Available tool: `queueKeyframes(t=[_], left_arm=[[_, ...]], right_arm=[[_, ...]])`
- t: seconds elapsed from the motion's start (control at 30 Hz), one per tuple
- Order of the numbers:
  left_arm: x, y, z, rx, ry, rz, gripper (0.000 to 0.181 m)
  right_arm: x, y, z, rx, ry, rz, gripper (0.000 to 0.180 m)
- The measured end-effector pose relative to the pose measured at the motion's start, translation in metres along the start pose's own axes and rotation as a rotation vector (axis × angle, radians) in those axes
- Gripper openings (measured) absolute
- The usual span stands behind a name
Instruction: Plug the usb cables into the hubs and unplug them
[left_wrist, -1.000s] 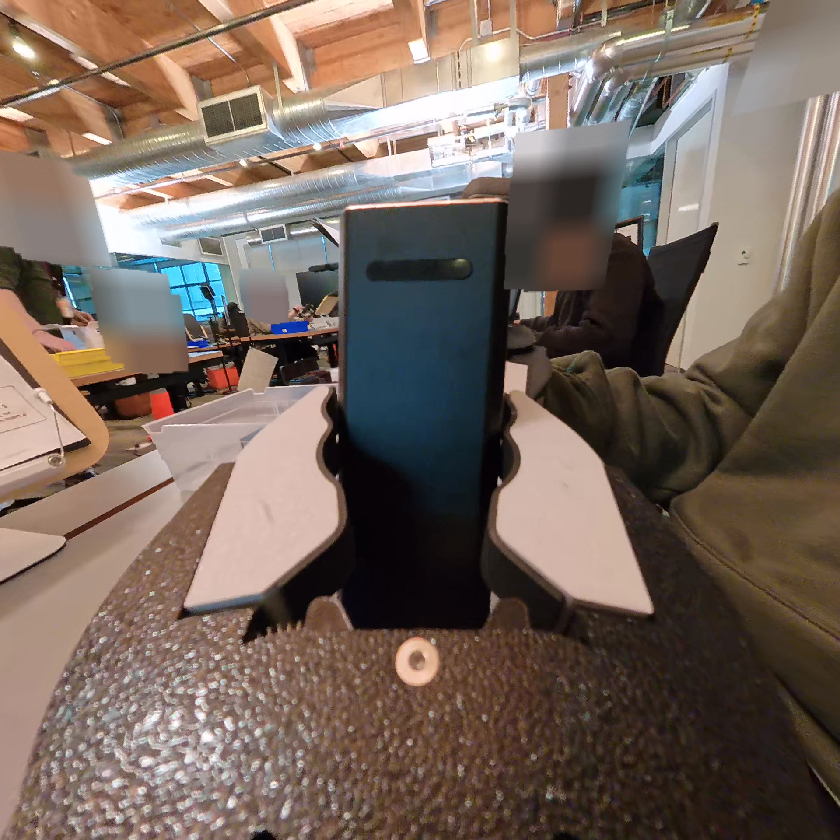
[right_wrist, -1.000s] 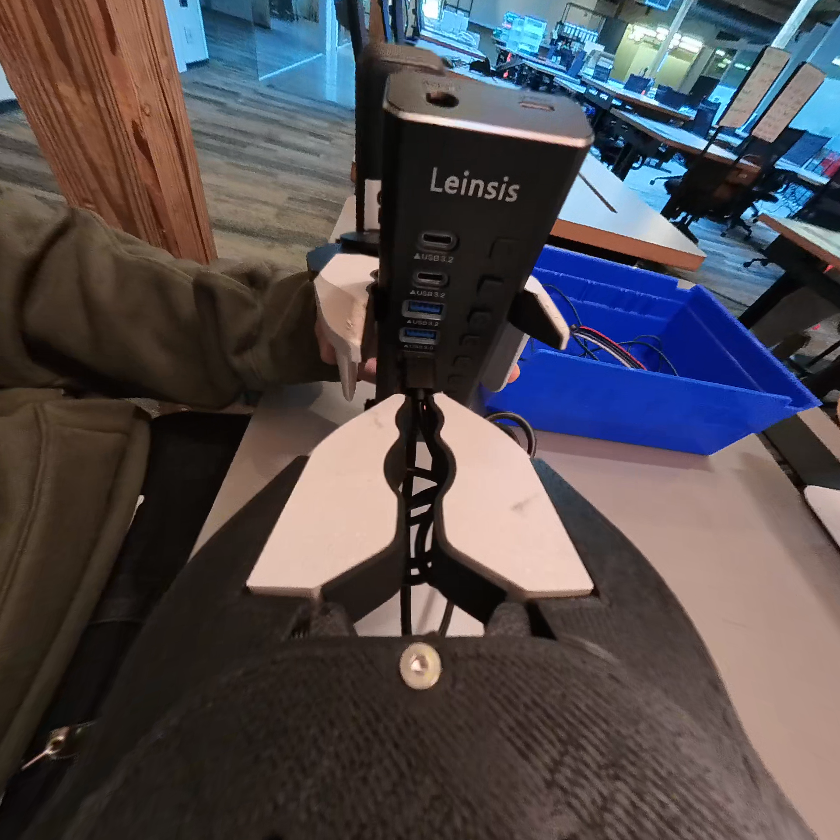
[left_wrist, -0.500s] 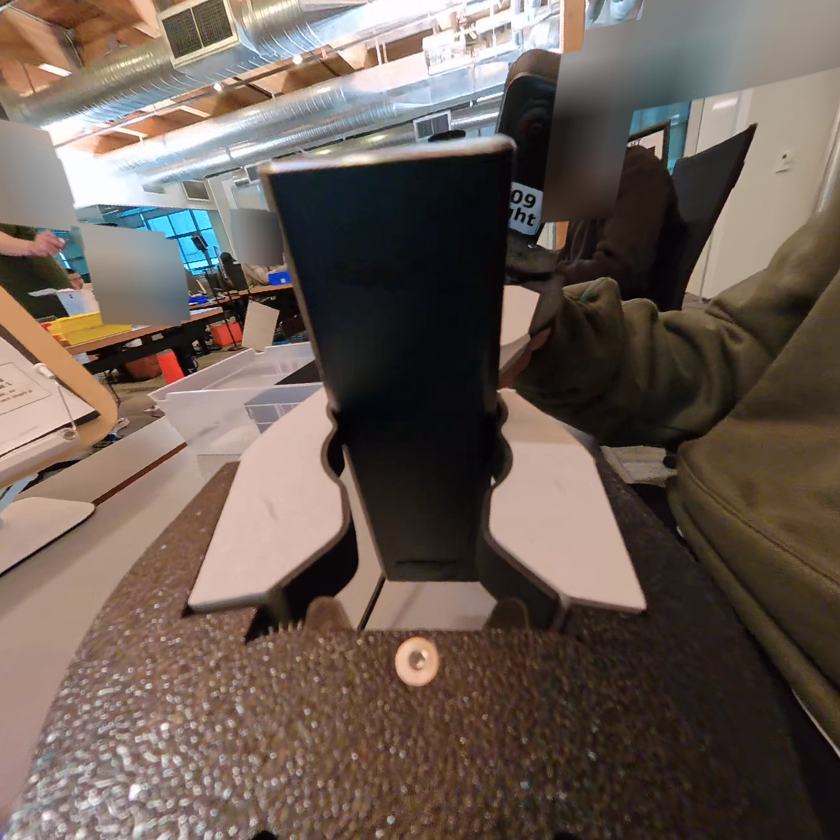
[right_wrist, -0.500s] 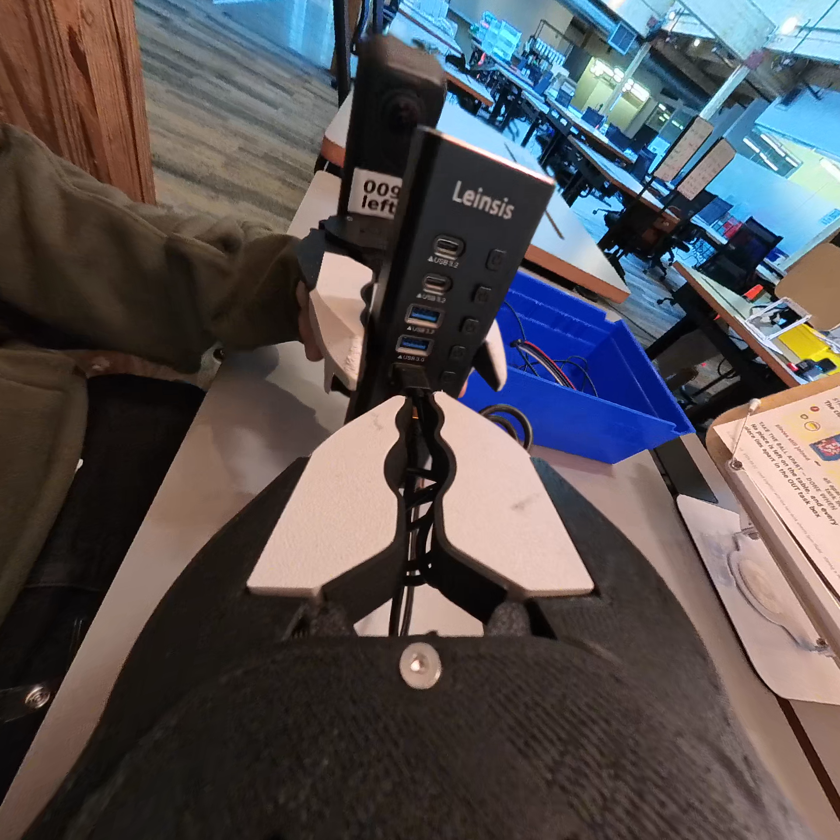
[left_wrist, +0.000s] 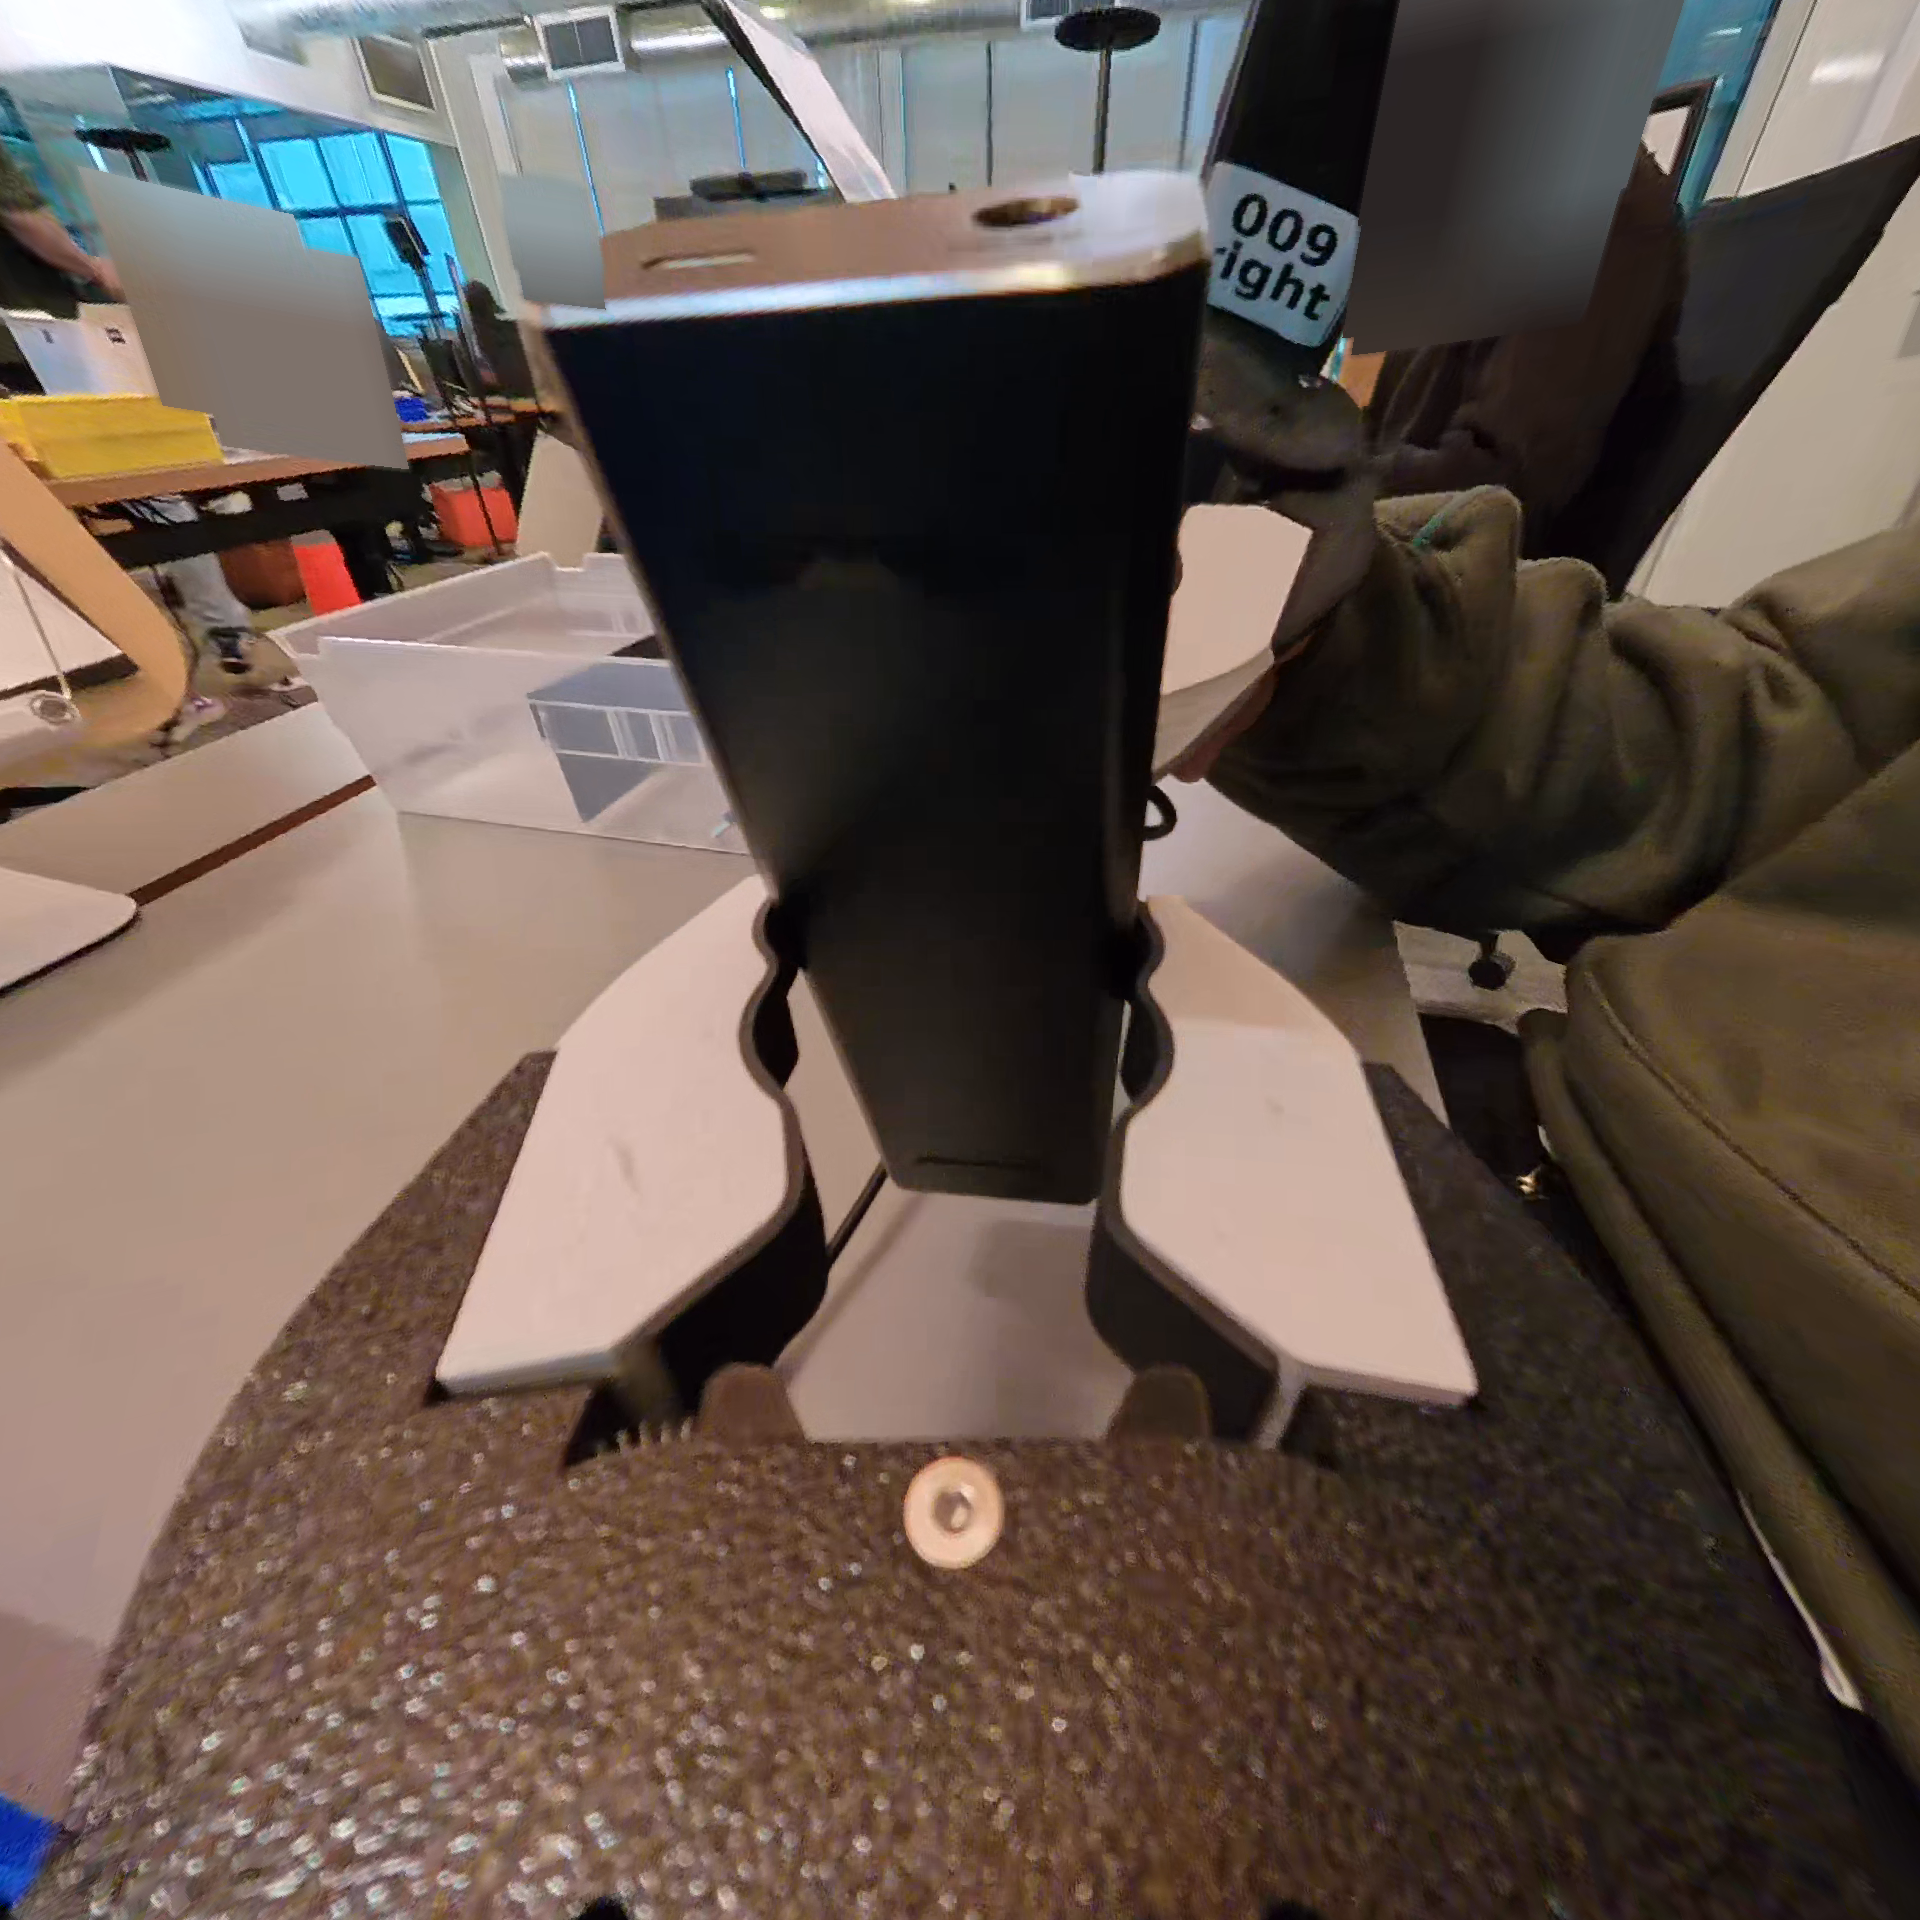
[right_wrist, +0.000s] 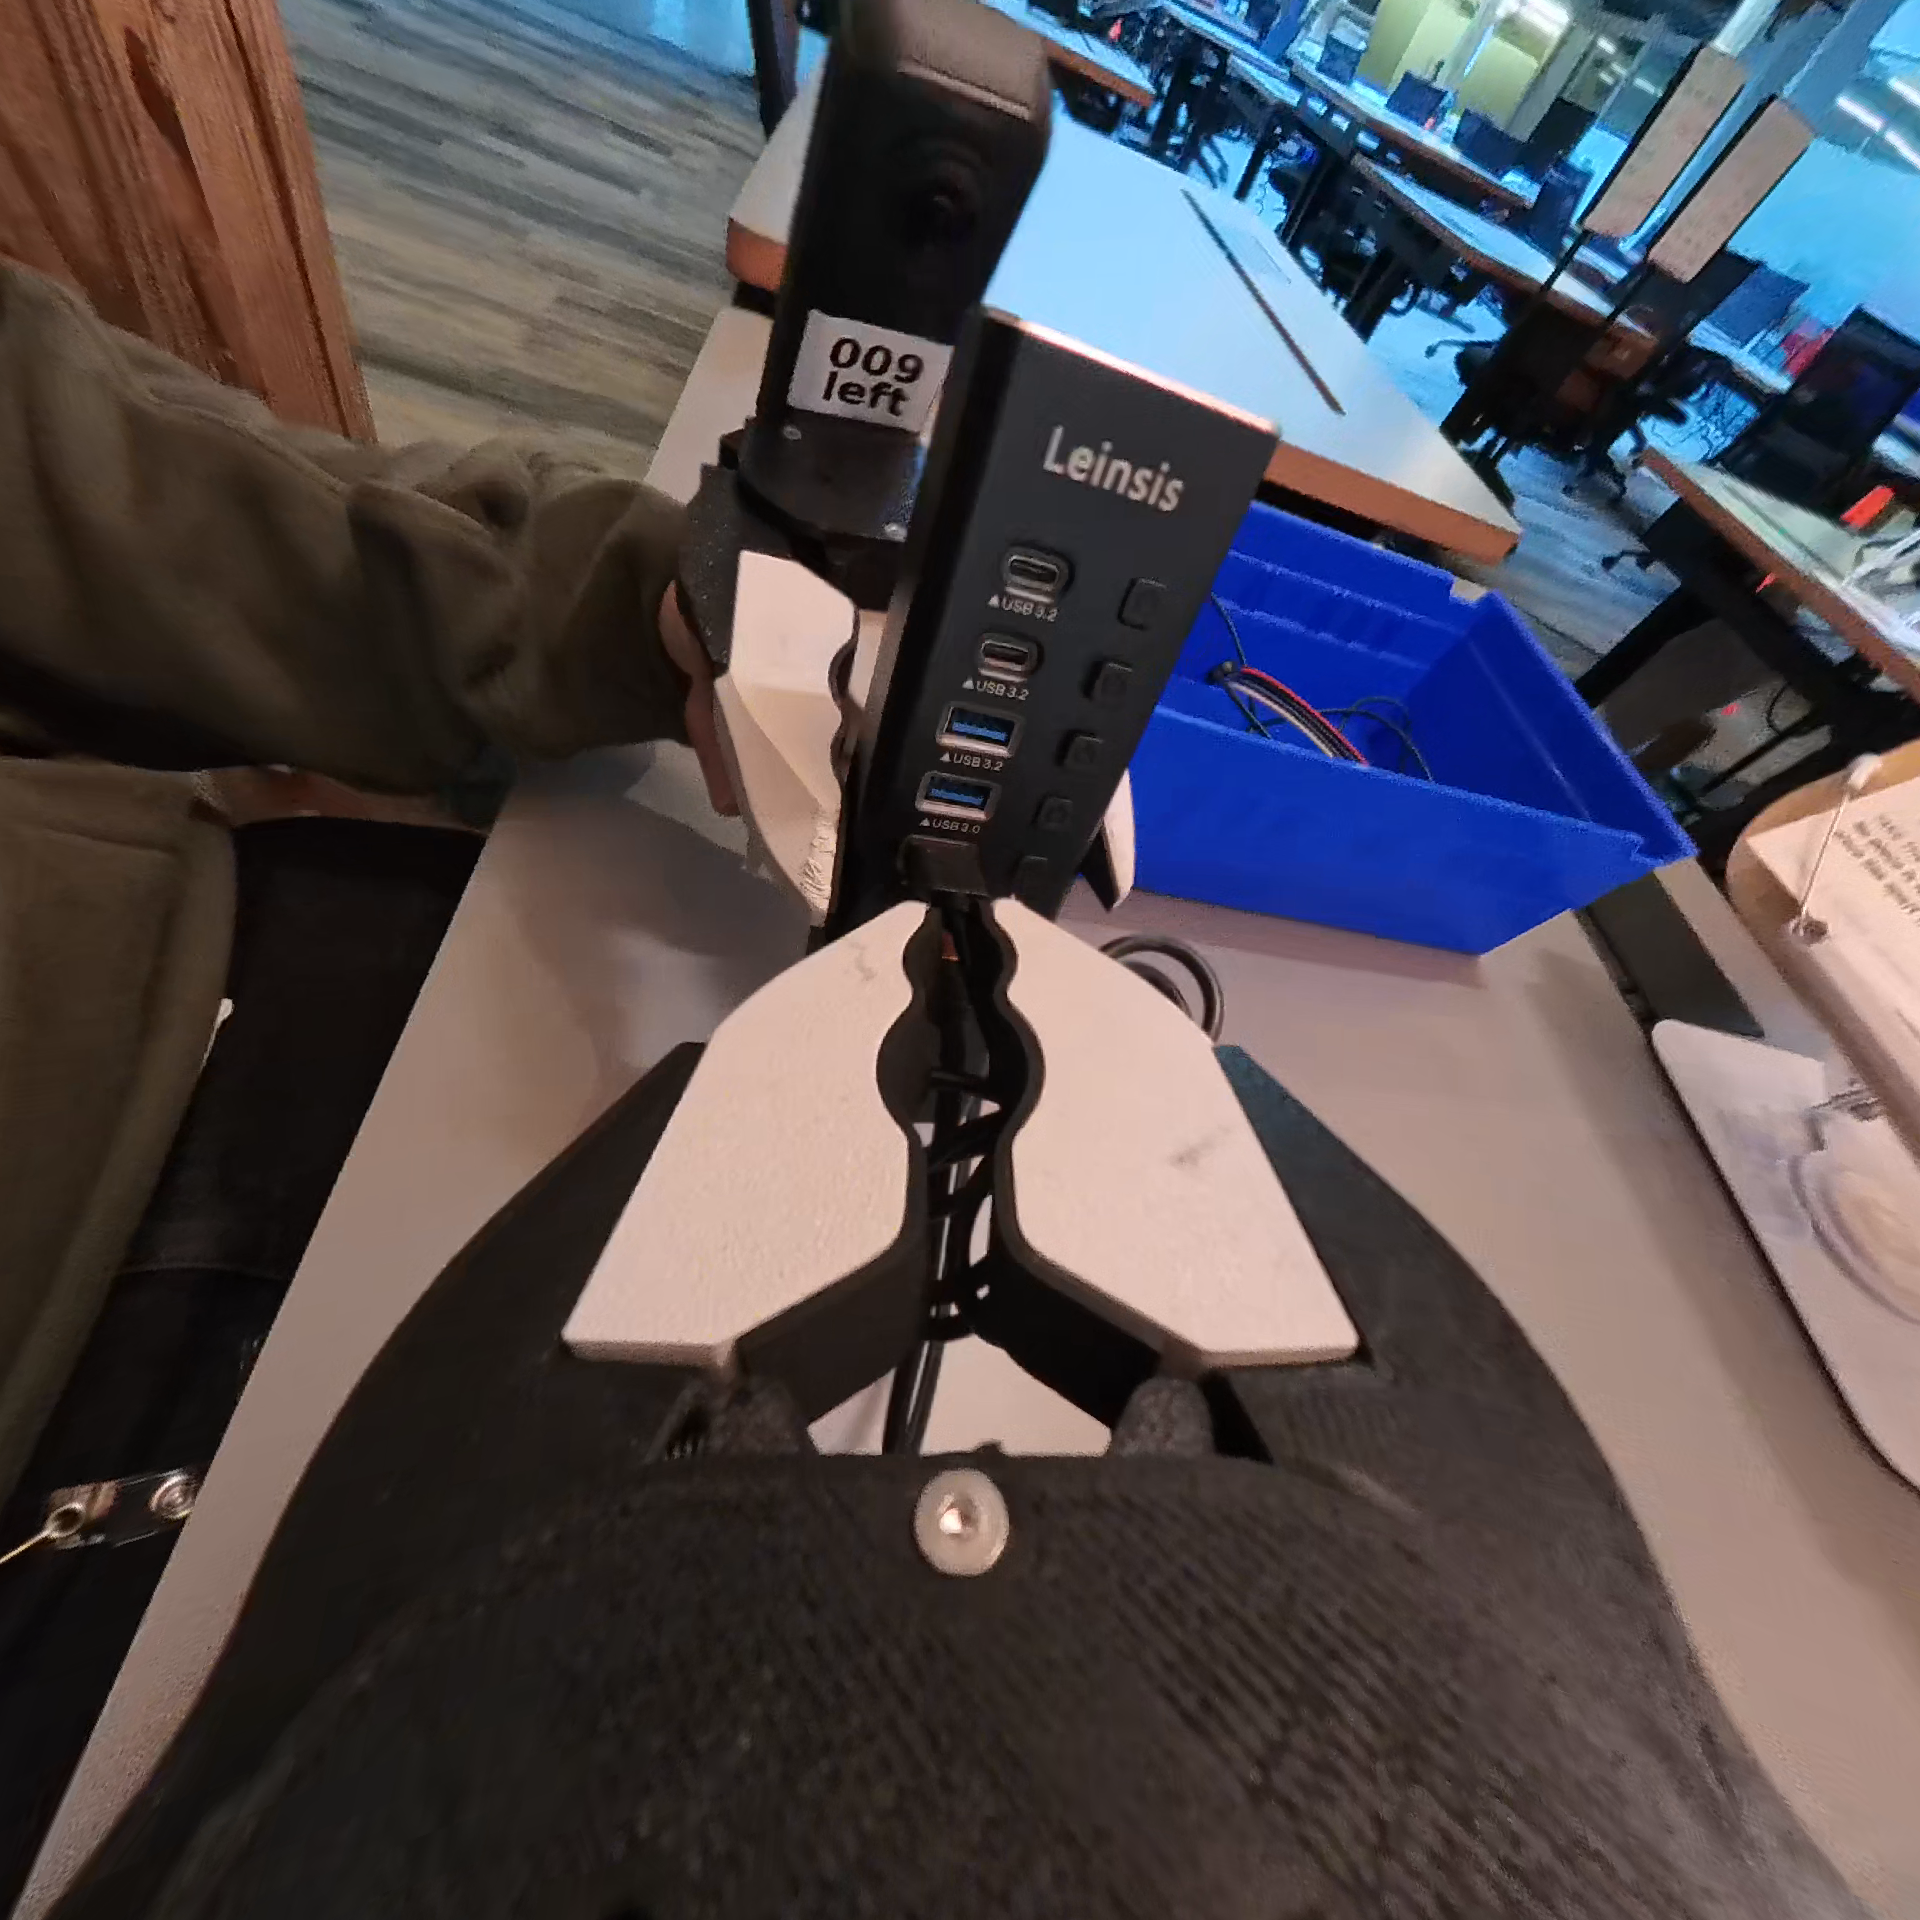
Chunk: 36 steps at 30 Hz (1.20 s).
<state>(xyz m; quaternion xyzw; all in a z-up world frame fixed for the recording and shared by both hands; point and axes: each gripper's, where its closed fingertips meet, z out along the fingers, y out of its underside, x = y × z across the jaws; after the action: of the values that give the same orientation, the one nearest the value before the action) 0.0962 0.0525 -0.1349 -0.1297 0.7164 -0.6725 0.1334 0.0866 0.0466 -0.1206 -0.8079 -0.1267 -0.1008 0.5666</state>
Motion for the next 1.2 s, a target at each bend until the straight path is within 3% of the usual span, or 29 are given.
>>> queueKeyframes(t=[0.03,0.17,0.23,0.43,0.63,0.8,1.0,1.07,1.2], left_arm=[[-0.002,0.000,0.001,0.010,-0.020,0.002,0.060],[-0.007,0.005,0.005,-0.004,-0.042,0.002,0.060],[-0.004,0.006,0.005,0.007,-0.028,0.010,0.060],[0.000,0.008,0.006,-0.020,-0.018,0.081,0.060],[0.009,0.012,0.013,-0.038,0.015,0.107,0.060],[0.019,0.024,0.024,-0.136,0.040,0.173,0.060],[0.023,0.003,0.019,-0.025,0.055,0.109,0.060],[0.026,-0.004,0.020,0.029,0.073,0.057,0.065],[0.036,0.009,0.034,-0.063,0.102,0.052,0.081]], right_arm=[[0.002,0.002,-0.001,0.010,0.007,0.020,0.006],[0.004,-0.008,-0.004,0.106,-0.012,0.130,0.013],[0.005,0.005,0.000,0.023,-0.007,0.135,0.019],[-0.004,0.012,0.006,-0.007,-0.053,0.134,0.027],[0.004,-0.021,0.005,0.149,0.038,0.138,0.062],[-0.007,-0.018,0.016,0.082,0.032,0.027,0.063],[-0.005,-0.040,0.011,0.180,0.068,0.027,0.062],[-0.008,-0.044,0.011,0.173,0.071,0.000,0.063],[-0.016,-0.050,0.015,0.194,0.035,0.008,0.063]])
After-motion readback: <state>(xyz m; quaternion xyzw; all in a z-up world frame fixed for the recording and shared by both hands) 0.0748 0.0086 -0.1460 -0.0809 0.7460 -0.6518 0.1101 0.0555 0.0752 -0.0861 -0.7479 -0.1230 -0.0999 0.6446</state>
